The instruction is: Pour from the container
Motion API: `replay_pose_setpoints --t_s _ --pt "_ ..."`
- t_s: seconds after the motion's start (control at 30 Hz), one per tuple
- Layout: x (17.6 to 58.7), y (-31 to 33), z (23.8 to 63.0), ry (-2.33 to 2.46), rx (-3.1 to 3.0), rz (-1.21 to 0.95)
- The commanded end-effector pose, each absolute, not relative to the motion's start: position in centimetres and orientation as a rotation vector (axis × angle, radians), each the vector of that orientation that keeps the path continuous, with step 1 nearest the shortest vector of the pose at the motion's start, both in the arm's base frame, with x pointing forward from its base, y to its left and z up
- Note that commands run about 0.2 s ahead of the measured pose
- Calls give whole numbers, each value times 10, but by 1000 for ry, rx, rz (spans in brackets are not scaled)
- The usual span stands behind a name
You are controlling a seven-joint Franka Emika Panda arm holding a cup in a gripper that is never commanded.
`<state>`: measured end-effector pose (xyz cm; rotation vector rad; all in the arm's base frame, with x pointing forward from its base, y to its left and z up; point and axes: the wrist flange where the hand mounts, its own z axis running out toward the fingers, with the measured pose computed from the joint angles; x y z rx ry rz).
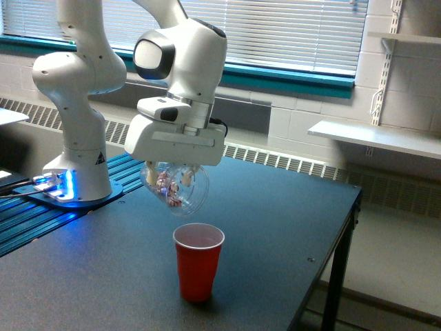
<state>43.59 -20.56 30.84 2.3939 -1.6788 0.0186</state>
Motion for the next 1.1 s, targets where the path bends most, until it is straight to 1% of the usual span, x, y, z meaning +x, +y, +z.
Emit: replay_pose_setpoints --t_s 0.03,0.47,0.87,1.1 --pt "435 -212 309 -1698 2402 -20" --pt "434 -218 303 -1773 2381 -139" --pt "455 -213 309 -1811 2399 -155" --pt "463 -201 307 -1822 2423 -205"
